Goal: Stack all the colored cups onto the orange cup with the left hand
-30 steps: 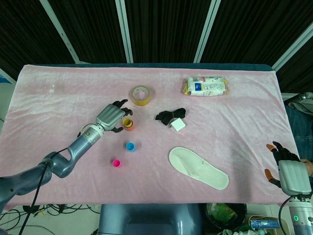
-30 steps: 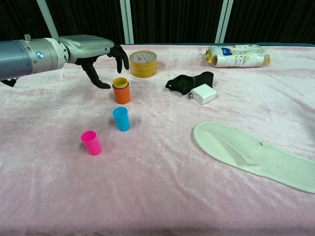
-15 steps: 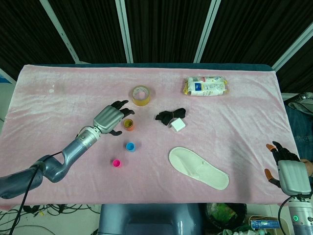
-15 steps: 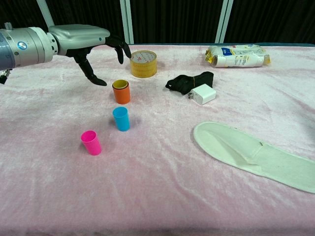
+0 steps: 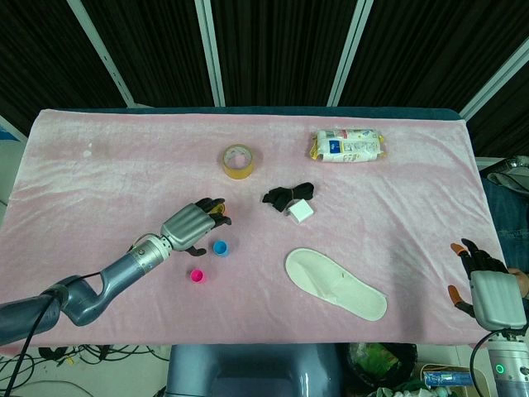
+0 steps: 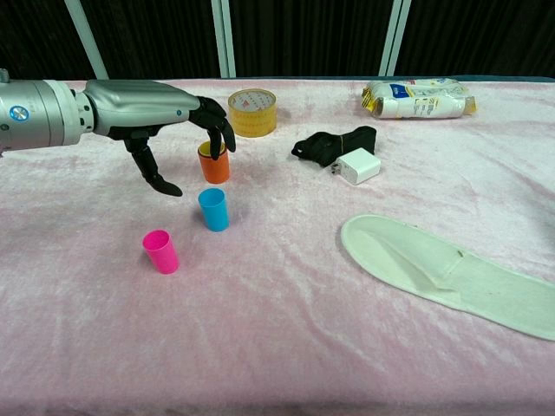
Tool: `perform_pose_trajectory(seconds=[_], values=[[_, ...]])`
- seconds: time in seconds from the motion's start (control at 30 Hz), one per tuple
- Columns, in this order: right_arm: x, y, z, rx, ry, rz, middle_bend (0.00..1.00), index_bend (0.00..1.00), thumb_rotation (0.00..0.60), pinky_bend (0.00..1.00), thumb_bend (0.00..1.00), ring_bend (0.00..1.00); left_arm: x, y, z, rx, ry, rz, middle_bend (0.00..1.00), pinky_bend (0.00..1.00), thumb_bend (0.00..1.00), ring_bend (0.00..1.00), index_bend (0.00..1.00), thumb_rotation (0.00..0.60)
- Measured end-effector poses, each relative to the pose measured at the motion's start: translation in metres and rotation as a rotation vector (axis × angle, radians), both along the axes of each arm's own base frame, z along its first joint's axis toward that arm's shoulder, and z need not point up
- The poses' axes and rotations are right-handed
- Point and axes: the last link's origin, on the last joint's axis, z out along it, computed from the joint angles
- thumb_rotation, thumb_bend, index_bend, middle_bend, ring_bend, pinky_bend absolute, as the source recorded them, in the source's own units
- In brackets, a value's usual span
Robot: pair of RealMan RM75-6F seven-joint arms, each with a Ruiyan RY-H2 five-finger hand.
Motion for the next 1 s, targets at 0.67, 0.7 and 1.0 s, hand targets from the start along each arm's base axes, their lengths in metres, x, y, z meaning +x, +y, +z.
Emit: perform_pose_trajectory(seconds=[0.67, 0.7, 1.0], values=[[0.000, -0.001, 0.000, 0.002, -0.005, -0.003, 0.10, 0.20, 0.600, 0.28, 0.24, 0.19, -0.003, -0.004, -0.033, -0.039, 0.063, -0.020, 0.43, 0.13, 0.31, 0.00, 0.37, 0.600], [0.000, -0.001, 0.000, 0.002, -0.005, -0.003, 0.10, 0.20, 0.600, 0.28, 0.24, 0.19, -0.002, -0.004, -0.034, -0.040, 0.064, -0.020, 0.44, 0.14, 0.31, 0.00, 0.38, 0.600], [-0.001, -0.001, 0.000, 0.001, -0.008, -0.004, 0.10, 0.20, 0.600, 0.28, 0.24, 0.19, 0.000, -0.001, -0.039, -0.032, 0.049, -0.032, 0.52, 0.18, 0.38, 0.05, 0.49, 0.600]])
